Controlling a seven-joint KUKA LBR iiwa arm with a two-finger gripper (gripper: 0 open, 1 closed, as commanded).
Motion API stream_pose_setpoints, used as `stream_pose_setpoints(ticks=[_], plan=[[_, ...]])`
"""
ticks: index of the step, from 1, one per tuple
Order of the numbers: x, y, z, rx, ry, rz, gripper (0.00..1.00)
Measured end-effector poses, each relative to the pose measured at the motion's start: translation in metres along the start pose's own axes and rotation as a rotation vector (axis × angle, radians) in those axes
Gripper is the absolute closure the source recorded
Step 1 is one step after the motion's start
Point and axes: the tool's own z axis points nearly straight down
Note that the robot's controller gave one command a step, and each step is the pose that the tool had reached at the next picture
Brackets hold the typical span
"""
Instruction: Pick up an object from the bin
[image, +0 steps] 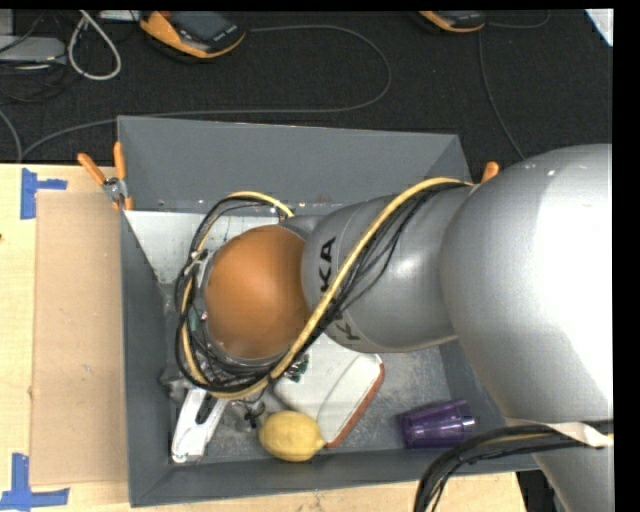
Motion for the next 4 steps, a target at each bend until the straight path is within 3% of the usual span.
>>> stream_pose_setpoints(ticks=[1, 2, 3, 4], plan=[[0.007, 0.001, -0.002, -0.005, 0.002, 0.079, 1.00], [0.007, 0.001, -0.002, -0.005, 0.002, 0.080, 1.00], [0.010, 0.004, -0.025, -0.012, 0.012, 0.081, 1.00], [0.008, 0.003, -0.051, -0.009, 0.007, 0.083, 1.00]])
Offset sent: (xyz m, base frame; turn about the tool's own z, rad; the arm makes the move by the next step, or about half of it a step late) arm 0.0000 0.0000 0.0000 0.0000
